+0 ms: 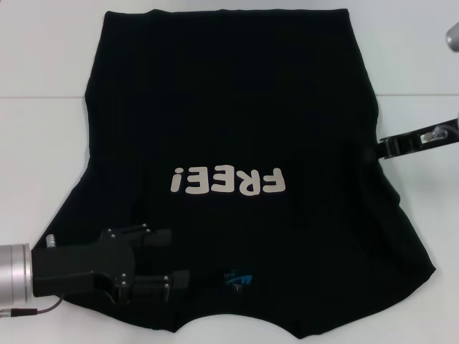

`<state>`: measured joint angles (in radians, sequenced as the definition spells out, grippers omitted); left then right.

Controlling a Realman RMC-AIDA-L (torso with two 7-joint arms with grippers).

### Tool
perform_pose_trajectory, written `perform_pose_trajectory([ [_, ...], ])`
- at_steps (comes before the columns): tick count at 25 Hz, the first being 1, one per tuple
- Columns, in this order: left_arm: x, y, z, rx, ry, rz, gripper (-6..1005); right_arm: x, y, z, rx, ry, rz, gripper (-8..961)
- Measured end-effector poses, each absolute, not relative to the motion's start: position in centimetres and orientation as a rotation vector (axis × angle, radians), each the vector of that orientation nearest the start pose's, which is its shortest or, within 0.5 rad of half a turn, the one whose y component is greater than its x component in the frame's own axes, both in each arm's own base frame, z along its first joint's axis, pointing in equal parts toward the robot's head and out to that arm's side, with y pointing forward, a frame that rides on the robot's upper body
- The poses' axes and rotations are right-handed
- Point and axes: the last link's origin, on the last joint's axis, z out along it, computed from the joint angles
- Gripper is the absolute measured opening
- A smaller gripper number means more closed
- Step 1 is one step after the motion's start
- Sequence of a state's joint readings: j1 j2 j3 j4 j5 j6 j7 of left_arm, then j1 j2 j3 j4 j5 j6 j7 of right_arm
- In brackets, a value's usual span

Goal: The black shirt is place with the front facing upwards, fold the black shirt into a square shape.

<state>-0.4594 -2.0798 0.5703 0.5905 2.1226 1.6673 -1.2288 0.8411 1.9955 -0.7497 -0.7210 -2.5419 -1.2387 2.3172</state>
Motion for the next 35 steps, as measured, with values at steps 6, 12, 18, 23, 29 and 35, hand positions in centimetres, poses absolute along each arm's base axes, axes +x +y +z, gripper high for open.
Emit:
perform_pose_trajectory([
  [6,-29.2,28.7,-0.8,-2.772,-0.618,-0.724,860,23.4,42.6,2.8,-2.404,1.281,0.212,195],
  [12,-29.3,28.7,-0.7,-2.75,-0.707,-0.754,860,25.3,40.7,3.2,-2.414,1.292,0.494,450],
  [18,-29.6,29.6,1.6,-2.636,-1.157,-0.833,860,27.1,38.2,2.9,-2.485,1.183,0.563,587],
  [23,-30.3,30.0,3.8,-2.553,-1.454,-0.817,862,27.5,34.9,1.4,-2.661,0.876,0.607,702],
  [29,-31.9,30.3,6.7,-2.412,-1.721,-0.588,863,28.6,32.2,-0.8,-2.679,0.611,0.618,912],
  [35,-33.6,30.6,9.6,-2.179,-1.913,-0.292,859,29.4,30.9,-2.0,-2.677,0.499,0.611,945],
])
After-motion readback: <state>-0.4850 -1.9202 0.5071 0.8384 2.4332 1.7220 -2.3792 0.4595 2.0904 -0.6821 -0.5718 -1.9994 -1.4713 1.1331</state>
